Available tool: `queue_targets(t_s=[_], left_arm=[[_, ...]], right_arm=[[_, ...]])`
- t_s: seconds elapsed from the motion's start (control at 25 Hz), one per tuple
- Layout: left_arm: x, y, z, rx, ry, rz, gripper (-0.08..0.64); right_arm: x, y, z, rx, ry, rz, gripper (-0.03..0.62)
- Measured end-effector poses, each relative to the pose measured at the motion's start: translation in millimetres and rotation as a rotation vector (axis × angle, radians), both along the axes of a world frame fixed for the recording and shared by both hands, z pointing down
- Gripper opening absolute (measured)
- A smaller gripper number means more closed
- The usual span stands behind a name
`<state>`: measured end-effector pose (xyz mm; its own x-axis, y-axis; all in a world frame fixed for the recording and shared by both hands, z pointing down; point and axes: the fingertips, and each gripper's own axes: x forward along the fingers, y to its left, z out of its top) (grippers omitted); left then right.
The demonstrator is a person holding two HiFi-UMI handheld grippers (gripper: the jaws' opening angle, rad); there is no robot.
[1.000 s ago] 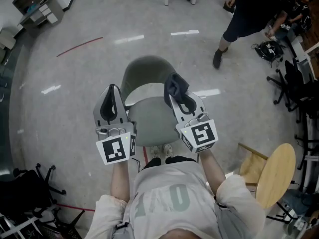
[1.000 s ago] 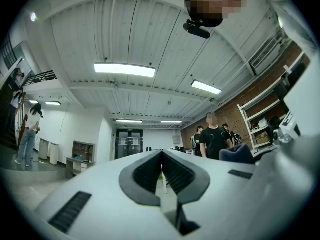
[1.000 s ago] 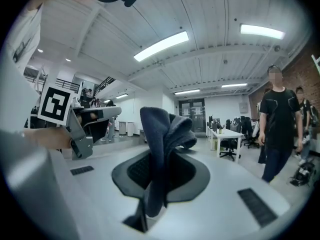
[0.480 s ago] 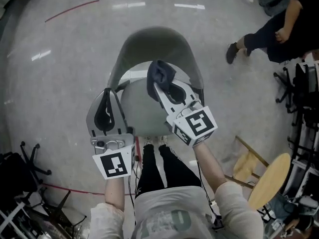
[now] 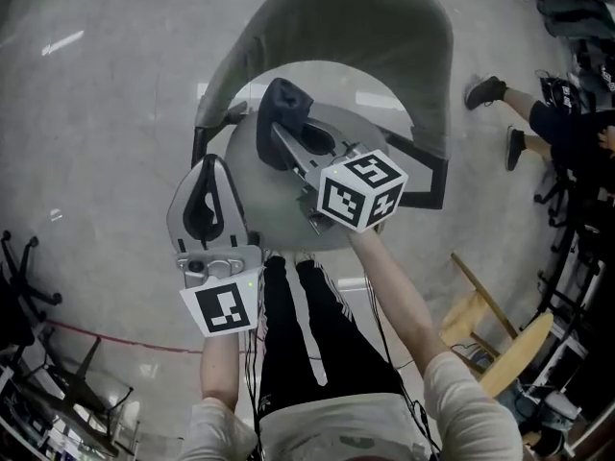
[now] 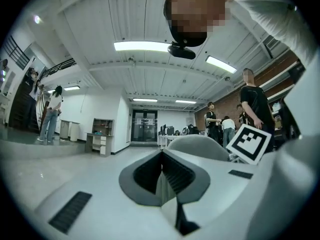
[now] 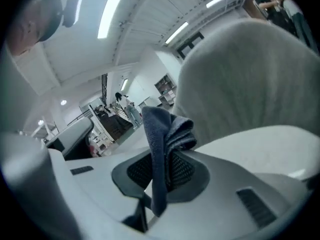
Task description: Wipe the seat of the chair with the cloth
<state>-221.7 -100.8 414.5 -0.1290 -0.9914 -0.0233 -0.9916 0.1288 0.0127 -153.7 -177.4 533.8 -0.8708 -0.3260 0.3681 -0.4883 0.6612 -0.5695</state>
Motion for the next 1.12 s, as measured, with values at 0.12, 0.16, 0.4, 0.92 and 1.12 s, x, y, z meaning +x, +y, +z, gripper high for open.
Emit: queue_targets(t_s=[0.12,0.16,0.4,0.92,1.12], left_arm=[[-1.3,11.0,31.2,-0.040,0.014,-0.017,0.015],[-2.9,14.5,41.0,-0.051,0.017,-0.024,0.015],[-27.8,31.2,84.1,-0.100,0.038,-0.059,0.015],[-19.9,39.4,93.9,-0.119,0.084,-0.080,0.015],[-16.9,40.3,100.7,-0.143,0.085,-0.070,0.015]], right_arm=[[-17.2,5.3,40.4,-0.108,-0.009,-0.015,0.049],[-22.6,7.3,55.2,-0.138,-0.001,-0.020,0.049],[-67.1,25.4,136.2,-0.296,0.065,-0.064,0.049],[-78.0,23.3,203.1,-0.470,0.183,-0.077,0.049],[-73.1,21.1,210.8,-0.470,0.257,-0.079,0.049]])
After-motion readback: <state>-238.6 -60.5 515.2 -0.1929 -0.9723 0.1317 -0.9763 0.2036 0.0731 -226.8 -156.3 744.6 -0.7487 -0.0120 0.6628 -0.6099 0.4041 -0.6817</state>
